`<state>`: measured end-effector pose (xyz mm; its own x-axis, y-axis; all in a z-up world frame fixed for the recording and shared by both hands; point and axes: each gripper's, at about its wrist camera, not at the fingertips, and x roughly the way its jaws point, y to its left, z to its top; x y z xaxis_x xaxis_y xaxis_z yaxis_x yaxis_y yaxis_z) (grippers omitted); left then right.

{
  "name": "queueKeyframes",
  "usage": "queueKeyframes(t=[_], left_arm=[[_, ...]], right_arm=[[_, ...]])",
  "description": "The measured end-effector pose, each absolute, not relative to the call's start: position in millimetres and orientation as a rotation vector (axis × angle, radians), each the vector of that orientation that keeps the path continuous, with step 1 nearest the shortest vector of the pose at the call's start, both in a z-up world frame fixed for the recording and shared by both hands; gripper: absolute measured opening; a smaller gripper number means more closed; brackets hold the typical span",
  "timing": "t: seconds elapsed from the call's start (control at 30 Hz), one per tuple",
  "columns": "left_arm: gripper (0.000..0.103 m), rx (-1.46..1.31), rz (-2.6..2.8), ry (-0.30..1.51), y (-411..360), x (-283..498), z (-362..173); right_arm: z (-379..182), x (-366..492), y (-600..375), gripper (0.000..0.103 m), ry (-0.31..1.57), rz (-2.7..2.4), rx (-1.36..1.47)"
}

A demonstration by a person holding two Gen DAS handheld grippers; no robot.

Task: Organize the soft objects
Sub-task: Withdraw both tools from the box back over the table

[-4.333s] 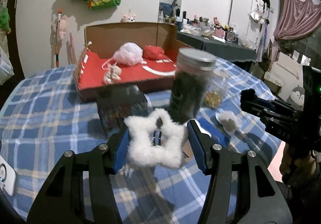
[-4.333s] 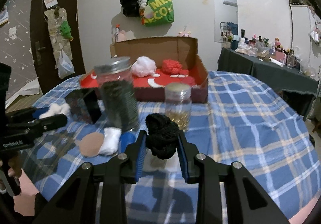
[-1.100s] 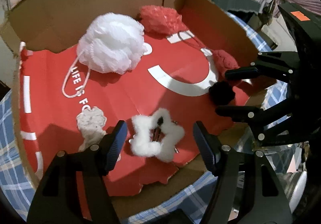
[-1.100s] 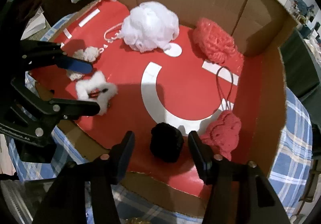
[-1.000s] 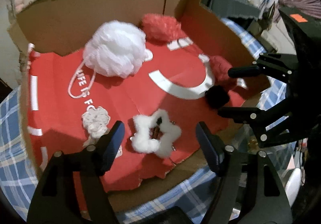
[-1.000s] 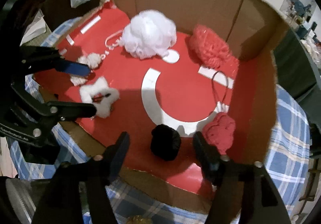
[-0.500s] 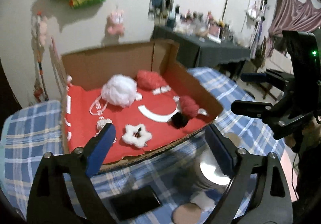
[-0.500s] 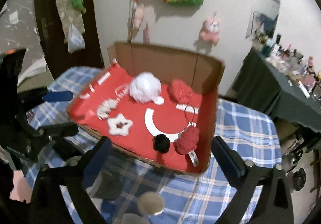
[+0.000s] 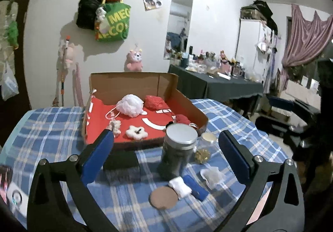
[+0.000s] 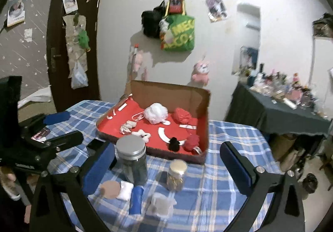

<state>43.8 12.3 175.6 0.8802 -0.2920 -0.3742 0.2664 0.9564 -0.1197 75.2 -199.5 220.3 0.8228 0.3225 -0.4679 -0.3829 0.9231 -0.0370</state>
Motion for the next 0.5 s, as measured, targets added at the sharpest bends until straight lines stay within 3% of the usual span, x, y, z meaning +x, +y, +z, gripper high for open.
queueKeyframes(t=[0.17,0.5], left_arm=[[0.103,-0.06,-0.231,0.352,11,12,159],[0.103,-0.043,-0.205,0.426,9,5,114]], right_arm=[[200,30,-196,0.103,0.403,0.302,-0.144],[147,2,-189,0.103,0.395,0.235,-0.101]])
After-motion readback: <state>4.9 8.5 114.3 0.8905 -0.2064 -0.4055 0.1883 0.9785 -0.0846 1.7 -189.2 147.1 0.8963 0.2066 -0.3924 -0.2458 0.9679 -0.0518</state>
